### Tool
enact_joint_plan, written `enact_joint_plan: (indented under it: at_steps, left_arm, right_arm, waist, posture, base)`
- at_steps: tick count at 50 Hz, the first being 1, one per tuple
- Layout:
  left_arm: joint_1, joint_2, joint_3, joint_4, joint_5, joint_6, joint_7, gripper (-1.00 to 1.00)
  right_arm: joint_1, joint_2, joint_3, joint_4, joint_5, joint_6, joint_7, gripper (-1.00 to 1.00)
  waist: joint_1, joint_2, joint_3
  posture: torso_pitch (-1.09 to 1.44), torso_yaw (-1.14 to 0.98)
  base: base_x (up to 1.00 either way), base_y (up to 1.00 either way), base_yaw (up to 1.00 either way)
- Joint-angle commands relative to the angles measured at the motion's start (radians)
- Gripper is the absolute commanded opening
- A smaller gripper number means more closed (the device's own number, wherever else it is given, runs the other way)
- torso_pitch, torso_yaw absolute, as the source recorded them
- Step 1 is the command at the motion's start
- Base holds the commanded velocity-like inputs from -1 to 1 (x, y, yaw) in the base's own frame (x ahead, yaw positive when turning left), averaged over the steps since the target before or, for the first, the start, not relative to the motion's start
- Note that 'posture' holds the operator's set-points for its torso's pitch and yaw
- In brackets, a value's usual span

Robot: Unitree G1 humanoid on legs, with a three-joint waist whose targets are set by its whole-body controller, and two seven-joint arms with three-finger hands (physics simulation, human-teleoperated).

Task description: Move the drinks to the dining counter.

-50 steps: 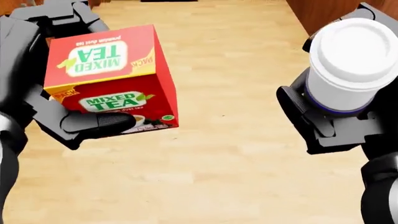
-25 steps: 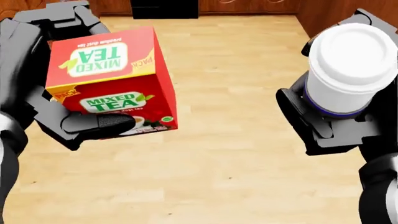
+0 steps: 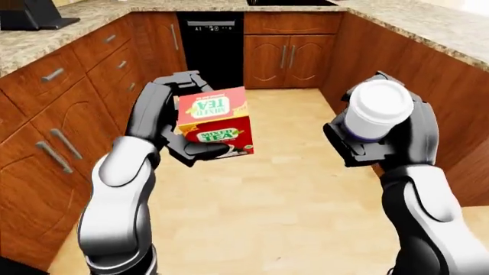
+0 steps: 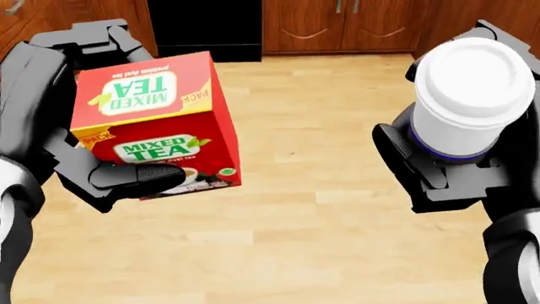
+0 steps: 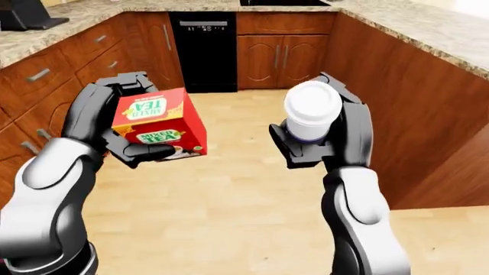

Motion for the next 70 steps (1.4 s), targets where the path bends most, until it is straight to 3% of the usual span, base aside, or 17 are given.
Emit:
enact_joint_plan:
  at_steps: [1, 4, 6, 7, 16, 19, 20, 27, 28, 31, 32, 39, 42, 43, 50, 53, 70]
  left_arm:
    - [-0.031, 0.007, 0.011, -0.027, 0.003, -0.043, 0.007, -1.0]
    - [-0.024, 0.007, 0.011, -0.028, 0.004, -0.049, 0.007, -1.0]
    - [-0.024, 0.005, 0.013, -0.03, 0.002, -0.045, 0.009, -1.0]
    - [-0.022, 0.003, 0.01, -0.028, 0.003, -0.049, 0.01, -1.0]
    - [-0.031, 0.006, 0.004, -0.032, 0.005, -0.039, 0.009, -1.0]
    - [-0.033, 0.005, 0.003, -0.03, 0.009, -0.039, 0.006, -1.0]
    - [-0.034, 0.004, 0.002, -0.03, 0.01, -0.04, 0.006, -1.0]
    - [-0.022, -0.002, -0.001, -0.03, 0.02, -0.052, 0.0, -1.0]
    - [-0.026, -0.001, -0.001, -0.032, 0.021, -0.047, -0.001, -1.0]
    - [-0.017, 0.001, -0.005, -0.041, 0.031, -0.056, -0.008, -1.0]
    - [-0.017, 0.002, 0.0, -0.039, 0.03, -0.057, -0.011, -1.0]
    - [-0.028, 0.005, 0.005, -0.041, 0.031, -0.048, -0.016, -1.0]
    - [-0.036, 0.008, 0.007, -0.047, 0.031, -0.036, -0.017, -1.0]
    - [-0.035, 0.007, 0.007, -0.047, 0.03, -0.037, -0.017, -1.0]
    - [-0.032, 0.004, 0.002, -0.05, 0.032, -0.035, -0.016, -1.0]
    - [-0.034, 0.003, 0.005, -0.051, 0.03, -0.033, -0.015, -1.0]
    - [-0.026, 0.003, 0.006, -0.05, 0.02, -0.039, -0.007, -1.0]
  right_arm:
    - [-0.021, -0.003, -0.001, -0.022, 0.0, -0.04, 0.002, -1.0]
    - [-0.021, -0.002, -0.001, -0.028, -0.001, -0.034, 0.002, -1.0]
    - [-0.025, -0.003, -0.005, -0.031, -0.001, -0.029, -0.001, -1.0]
    - [-0.024, -0.002, -0.005, -0.026, -0.001, -0.035, 0.0, -1.0]
    - [-0.022, -0.003, -0.01, -0.03, 0.007, -0.034, -0.002, -1.0]
    - [-0.017, -0.003, -0.014, -0.019, 0.009, -0.048, -0.001, -1.0]
    - [-0.012, -0.002, -0.01, -0.017, 0.007, -0.054, 0.0, -1.0]
    - [-0.014, -0.004, -0.019, -0.018, 0.018, -0.063, -0.005, -1.0]
    - [-0.014, -0.002, -0.02, -0.025, 0.023, -0.06, -0.009, -1.0]
    - [-0.024, -0.002, -0.03, -0.003, 0.029, -0.06, -0.03, -1.0]
    - [-0.023, -0.003, -0.03, -0.005, 0.032, -0.059, -0.033, -1.0]
    - [-0.014, -0.009, -0.017, 0.001, 0.03, -0.077, -0.039, -1.0]
    - [-0.018, -0.01, -0.019, 0.001, 0.032, -0.069, -0.039, -1.0]
    - [-0.018, -0.011, -0.021, 0.0, 0.033, -0.068, -0.037, -1.0]
    - [-0.02, -0.016, -0.02, -0.017, 0.031, -0.051, -0.029, -1.0]
    - [-0.019, -0.017, -0.019, -0.029, 0.029, -0.042, -0.028, -1.0]
    - [-0.008, -0.007, -0.02, -0.025, 0.02, -0.052, -0.015, -1.0]
  waist:
    - [-0.002, -0.007, -0.009]
    - [0.003, 0.029, -0.022]
    - [0.036, 0.166, -0.031]
    - [0.017, 0.078, -0.009]
    - [0.073, 0.105, -0.014]
    - [0.025, -0.037, 0.006]
    - [0.05, 0.034, 0.013]
    - [0.001, -0.013, -0.005]
    - [0.007, -0.005, -0.01]
    - [-0.007, 0.206, -0.006]
    - [0.02, 0.146, 0.019]
    - [-0.001, 0.082, 0.032]
    - [-0.032, -0.098, 0.008]
    - [-0.026, -0.03, 0.037]
    - [-0.037, 0.061, 0.006]
    - [0.004, 0.184, -0.027]
    - [-0.01, 0.047, 0.006]
  posture:
    - [0.0, 0.0]
    - [0.0, 0.0]
    - [0.0, 0.0]
    - [0.0, 0.0]
    - [0.0, 0.0]
    - [0.0, 0.0]
    - [0.0, 0.0]
    - [0.0, 0.0]
    - [0.0, 0.0]
    - [0.0, 0.0]
    - [0.0, 0.0]
    - [0.0, 0.0]
    - [0.0, 0.0]
    - [0.0, 0.0]
    - [0.0, 0.0]
    - [0.0, 0.0]
    - [0.0, 0.0]
  base:
    - [1.0, 0.1, 0.0]
    - [1.0, 0.1, 0.0]
    - [1.0, 0.18, 0.0]
    - [1.0, 0.25, 0.0]
    - [1.0, 0.25, 0.0]
    - [1.0, 0.25, 0.0]
    - [1.0, 0.24, 0.0]
    - [0.99, 0.24, 0.0]
    - [0.12, -0.18, 0.0]
    - [0.07, 0.0, -1.0]
    - [0.08, 0.0, -1.0]
    - [0.07, 0.0, -1.0]
    - [0.07, 0.0, -1.0]
    - [0.07, 0.0, -1.0]
    - [0.07, 0.0, -1.0]
    - [0.07, 0.0, -1.0]
    - [0.07, 0.0, -1.0]
